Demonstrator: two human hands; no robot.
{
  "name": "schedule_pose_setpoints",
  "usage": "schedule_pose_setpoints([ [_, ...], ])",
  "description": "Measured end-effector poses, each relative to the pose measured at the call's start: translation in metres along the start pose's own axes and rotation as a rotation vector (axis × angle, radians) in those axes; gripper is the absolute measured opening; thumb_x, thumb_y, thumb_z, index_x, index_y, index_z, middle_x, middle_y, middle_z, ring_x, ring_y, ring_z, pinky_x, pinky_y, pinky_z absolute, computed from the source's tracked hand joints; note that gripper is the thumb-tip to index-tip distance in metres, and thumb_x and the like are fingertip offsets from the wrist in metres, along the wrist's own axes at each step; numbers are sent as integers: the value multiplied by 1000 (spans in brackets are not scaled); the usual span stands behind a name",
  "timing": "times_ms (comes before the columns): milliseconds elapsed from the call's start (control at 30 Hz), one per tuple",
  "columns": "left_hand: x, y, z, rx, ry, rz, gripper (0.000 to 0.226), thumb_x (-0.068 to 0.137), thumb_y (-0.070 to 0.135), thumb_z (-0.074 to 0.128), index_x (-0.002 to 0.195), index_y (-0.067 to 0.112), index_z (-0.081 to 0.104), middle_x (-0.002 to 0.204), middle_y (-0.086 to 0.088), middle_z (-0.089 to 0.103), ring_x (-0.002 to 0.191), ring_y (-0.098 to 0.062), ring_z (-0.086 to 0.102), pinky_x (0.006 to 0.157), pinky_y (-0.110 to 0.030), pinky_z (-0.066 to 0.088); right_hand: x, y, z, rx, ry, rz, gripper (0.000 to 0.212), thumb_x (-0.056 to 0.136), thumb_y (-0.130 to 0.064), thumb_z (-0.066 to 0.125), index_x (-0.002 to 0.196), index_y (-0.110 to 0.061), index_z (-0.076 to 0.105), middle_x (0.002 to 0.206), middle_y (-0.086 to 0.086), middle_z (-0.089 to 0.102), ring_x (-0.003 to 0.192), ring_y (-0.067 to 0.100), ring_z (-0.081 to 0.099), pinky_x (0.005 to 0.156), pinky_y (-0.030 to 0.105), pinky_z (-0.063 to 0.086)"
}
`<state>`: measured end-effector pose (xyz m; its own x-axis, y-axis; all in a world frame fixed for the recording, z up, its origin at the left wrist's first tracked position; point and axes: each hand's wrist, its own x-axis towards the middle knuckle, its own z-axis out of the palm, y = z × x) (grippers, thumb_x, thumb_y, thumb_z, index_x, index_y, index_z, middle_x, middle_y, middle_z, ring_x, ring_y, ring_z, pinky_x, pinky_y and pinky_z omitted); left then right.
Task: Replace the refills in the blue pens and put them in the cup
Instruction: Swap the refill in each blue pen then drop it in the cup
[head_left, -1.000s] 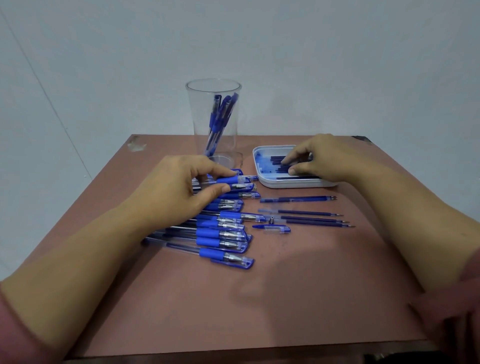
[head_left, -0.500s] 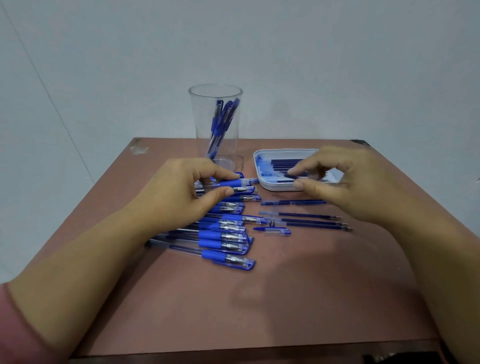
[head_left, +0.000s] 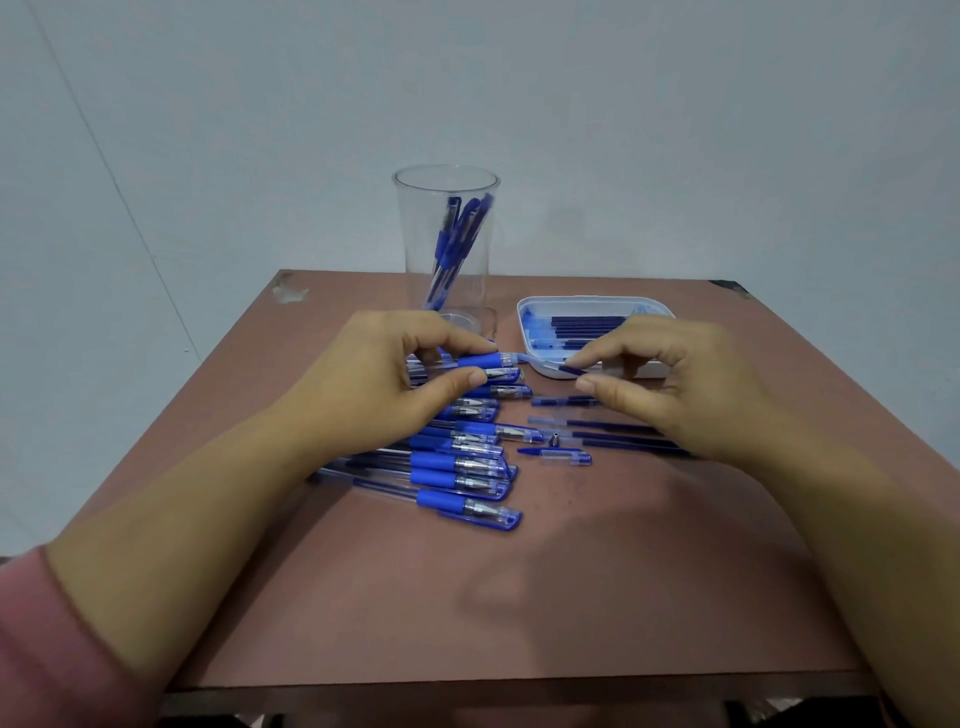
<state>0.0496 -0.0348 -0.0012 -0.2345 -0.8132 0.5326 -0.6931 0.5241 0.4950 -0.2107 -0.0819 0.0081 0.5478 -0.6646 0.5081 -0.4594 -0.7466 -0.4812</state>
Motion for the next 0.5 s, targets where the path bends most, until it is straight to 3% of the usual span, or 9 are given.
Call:
schedule_pose_setpoints([
  [133, 0, 0, 0, 9, 2, -14, 21, 85, 24, 73, 106, 27, 74, 87, 23, 67, 71, 10, 58, 63, -2, 38, 0, 0, 1, -18, -13, -10, 19, 80, -22, 76, 94, -32, 71, 83, -22, 63, 81, -2, 61, 72, 8, 43],
  [333, 0, -4, 0, 98, -6, -26, 22, 84, 33, 72, 106, 33, 73, 92, 23, 68, 81, -2, 64, 71, -17, 50, 0, 4, 10, -35, -5, -44, 16, 81, -26, 75, 96, -30, 72, 80, -22, 60, 80, 3, 60, 70, 18, 49],
  [500, 1, -6, -1, 104, -10, 6, 19, 84, 29, 73, 103, 34, 72, 81, 27, 64, 72, 3, 61, 63, -7, 42, 1, 6, 11, -27, -25, -57, 15, 81, -37, 65, 96, -39, 68, 81, -16, 62, 81, 5, 60, 70, 16, 47],
])
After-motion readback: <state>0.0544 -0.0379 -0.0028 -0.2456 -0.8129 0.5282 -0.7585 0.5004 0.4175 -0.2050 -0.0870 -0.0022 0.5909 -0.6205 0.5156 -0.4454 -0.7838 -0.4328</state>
